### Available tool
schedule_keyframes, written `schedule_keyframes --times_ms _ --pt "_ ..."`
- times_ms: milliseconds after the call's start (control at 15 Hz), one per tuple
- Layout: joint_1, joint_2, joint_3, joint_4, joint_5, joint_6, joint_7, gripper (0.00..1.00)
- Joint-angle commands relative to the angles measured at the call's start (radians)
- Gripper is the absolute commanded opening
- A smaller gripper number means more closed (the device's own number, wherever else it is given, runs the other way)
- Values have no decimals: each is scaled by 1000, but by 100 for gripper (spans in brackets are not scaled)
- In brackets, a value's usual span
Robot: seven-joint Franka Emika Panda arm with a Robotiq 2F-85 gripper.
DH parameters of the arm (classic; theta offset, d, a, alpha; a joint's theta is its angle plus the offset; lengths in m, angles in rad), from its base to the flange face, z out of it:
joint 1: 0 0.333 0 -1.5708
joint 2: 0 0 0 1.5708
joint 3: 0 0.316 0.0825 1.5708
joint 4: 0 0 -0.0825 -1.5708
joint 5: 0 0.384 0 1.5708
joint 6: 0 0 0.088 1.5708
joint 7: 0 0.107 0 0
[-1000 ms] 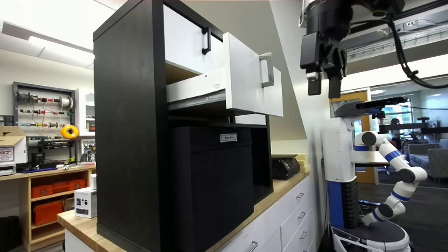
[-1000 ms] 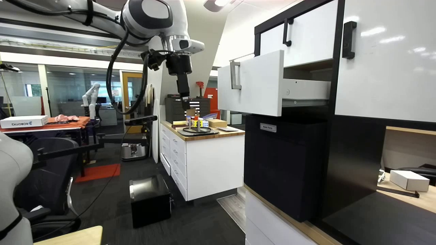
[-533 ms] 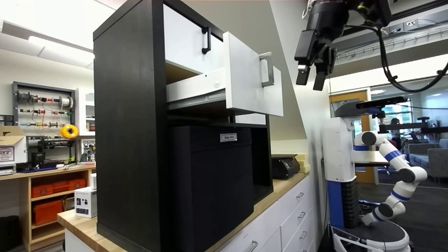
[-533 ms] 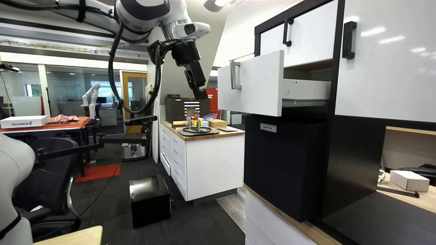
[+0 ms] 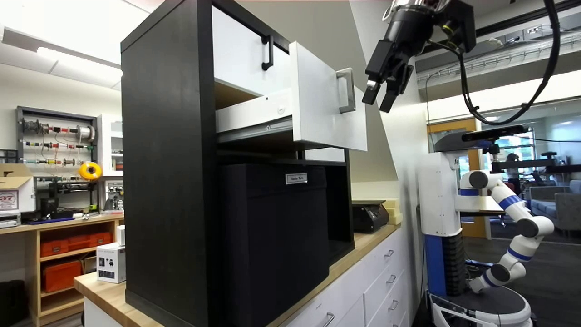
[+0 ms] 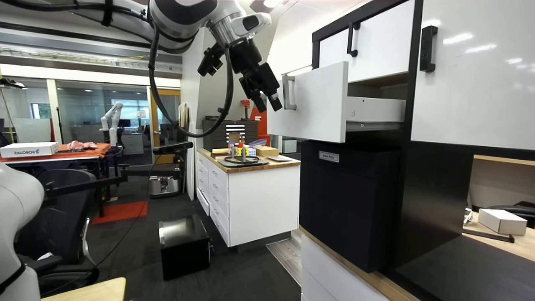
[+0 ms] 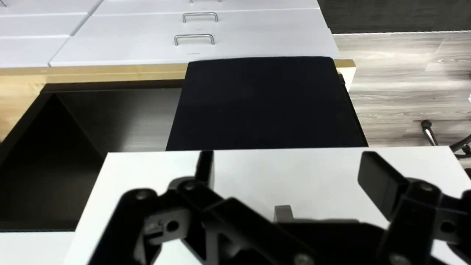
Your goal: Close the open drawer
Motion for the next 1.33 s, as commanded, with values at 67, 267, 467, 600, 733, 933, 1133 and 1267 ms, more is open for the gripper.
schedule_keyframes --times_ms 67,267,467,600,733,933,1133,1267 --pt "4 59 -10 44 -6 85 -73 100" --pt "7 91 -12 69 -4 115 -104 75" --pt "6 111 -11 85 -7 138 -121 59" --pt "6 118 -9 93 -5 138 -123 45" --pt "6 120 -6 99 -5 128 -121 33" --pt "5 120 -3 100 -6 123 -115 13" --pt "2 136 -5 109 -4 118 -108 3" --pt "-3 153 -7 122 -6 120 -103 6"
